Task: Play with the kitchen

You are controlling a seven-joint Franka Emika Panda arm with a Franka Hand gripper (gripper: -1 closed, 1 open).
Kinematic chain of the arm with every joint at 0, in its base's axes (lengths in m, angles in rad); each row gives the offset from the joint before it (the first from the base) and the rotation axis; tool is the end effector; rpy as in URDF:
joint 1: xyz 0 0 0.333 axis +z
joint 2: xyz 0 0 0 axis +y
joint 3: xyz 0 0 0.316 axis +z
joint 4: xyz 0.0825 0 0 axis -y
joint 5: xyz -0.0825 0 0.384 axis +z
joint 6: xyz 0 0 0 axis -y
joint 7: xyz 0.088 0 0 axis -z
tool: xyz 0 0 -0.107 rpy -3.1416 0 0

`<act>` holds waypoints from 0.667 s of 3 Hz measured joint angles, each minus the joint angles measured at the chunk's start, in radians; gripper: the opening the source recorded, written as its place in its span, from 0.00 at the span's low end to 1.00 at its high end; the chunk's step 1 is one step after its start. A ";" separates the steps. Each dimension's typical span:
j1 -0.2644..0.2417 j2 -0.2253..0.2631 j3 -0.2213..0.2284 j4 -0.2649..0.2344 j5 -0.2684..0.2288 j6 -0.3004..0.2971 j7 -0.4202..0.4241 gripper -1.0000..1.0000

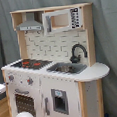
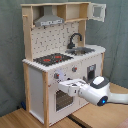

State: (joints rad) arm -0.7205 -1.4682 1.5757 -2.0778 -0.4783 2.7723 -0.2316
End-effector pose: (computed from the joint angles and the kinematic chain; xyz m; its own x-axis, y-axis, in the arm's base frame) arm 0.2605 0.5589 0.3278 0.0468 0.8160 -0.5762 -0.0734 0.5781 0.8127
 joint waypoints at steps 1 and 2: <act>-0.002 0.006 -0.026 -0.006 0.000 0.038 -0.091 1.00; -0.008 0.018 -0.059 -0.026 0.000 0.093 -0.177 1.00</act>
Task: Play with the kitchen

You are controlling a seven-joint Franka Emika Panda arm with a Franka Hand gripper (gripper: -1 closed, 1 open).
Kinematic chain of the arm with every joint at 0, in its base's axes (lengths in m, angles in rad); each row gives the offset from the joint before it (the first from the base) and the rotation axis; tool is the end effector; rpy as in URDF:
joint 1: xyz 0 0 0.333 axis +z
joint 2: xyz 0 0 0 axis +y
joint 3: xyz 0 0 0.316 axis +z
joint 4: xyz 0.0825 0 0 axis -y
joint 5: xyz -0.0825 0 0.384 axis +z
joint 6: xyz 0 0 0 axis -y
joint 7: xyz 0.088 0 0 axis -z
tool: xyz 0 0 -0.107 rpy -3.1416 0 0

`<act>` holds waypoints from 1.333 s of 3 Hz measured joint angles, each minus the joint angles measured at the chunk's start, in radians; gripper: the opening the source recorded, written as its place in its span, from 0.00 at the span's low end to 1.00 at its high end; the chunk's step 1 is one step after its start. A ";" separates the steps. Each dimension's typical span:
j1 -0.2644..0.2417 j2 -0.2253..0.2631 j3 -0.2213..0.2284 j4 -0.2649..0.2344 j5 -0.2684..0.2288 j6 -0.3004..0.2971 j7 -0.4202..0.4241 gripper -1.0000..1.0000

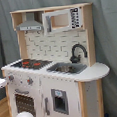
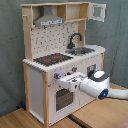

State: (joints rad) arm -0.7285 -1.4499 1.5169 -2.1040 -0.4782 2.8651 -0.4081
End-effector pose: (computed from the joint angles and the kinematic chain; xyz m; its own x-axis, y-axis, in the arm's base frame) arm 0.2676 0.5519 0.3597 0.0190 0.7357 -0.6771 -0.0888 0.6758 0.7317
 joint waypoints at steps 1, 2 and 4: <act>-0.018 0.004 0.006 -0.058 0.000 0.081 -0.029 1.00; -0.066 0.003 0.031 -0.083 0.000 0.164 -0.056 1.00; -0.196 0.003 0.035 0.033 0.000 0.228 -0.100 1.00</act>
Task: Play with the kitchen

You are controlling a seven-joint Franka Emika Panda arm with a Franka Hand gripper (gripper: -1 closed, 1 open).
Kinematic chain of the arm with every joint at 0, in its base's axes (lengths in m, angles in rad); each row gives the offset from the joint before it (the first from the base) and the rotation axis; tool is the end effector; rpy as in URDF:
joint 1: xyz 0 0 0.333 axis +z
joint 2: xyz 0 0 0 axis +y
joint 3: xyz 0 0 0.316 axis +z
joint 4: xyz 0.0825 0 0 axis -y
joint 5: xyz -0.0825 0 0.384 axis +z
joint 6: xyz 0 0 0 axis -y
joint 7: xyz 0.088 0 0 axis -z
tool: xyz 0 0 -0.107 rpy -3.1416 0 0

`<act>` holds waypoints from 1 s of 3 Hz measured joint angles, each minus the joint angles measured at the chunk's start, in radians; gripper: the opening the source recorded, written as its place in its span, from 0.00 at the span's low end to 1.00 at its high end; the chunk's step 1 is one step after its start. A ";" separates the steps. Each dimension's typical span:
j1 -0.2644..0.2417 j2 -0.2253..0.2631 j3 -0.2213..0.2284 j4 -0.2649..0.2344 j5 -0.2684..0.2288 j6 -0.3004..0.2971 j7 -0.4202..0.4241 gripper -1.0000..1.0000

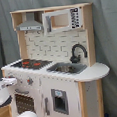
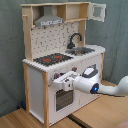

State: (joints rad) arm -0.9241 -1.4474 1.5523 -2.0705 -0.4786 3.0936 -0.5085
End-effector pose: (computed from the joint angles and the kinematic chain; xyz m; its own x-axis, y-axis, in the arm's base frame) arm 0.3418 0.5304 0.3326 -0.0862 0.6382 -0.7650 -0.0625 0.7629 0.6435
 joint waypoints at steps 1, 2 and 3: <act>-0.015 0.002 0.006 0.019 0.041 -0.025 0.018 1.00; -0.015 0.002 0.007 0.019 0.041 -0.026 0.019 0.00; -0.016 0.002 0.017 0.021 0.048 -0.039 0.073 0.00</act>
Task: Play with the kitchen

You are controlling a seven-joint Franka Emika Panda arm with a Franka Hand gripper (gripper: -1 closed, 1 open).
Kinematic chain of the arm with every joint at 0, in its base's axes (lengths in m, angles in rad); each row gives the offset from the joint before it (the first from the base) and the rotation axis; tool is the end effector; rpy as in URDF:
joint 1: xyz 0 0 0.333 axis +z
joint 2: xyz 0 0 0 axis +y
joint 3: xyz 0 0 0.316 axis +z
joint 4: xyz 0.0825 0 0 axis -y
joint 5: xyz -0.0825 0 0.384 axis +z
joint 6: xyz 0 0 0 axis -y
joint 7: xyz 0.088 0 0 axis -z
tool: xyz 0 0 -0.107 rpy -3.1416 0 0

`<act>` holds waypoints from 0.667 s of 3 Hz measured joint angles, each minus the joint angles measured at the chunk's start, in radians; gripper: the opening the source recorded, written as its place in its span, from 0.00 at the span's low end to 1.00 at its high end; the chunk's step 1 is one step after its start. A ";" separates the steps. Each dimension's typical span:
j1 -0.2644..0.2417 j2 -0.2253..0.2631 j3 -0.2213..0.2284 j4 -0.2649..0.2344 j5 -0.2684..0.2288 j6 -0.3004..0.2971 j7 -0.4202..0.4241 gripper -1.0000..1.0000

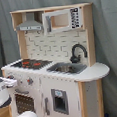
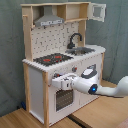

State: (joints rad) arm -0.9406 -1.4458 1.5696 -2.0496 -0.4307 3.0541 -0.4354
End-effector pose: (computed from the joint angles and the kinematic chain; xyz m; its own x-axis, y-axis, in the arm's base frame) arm 0.3485 0.5328 0.3290 -0.0715 0.7229 -0.6872 -0.0282 0.6872 0.7259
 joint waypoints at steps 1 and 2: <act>0.000 0.000 0.001 0.001 0.001 -0.001 0.115 0.00; 0.000 0.000 0.001 0.002 0.003 -0.001 0.218 0.00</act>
State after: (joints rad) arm -0.9402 -1.4459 1.5704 -2.0474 -0.4277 3.0531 -0.2172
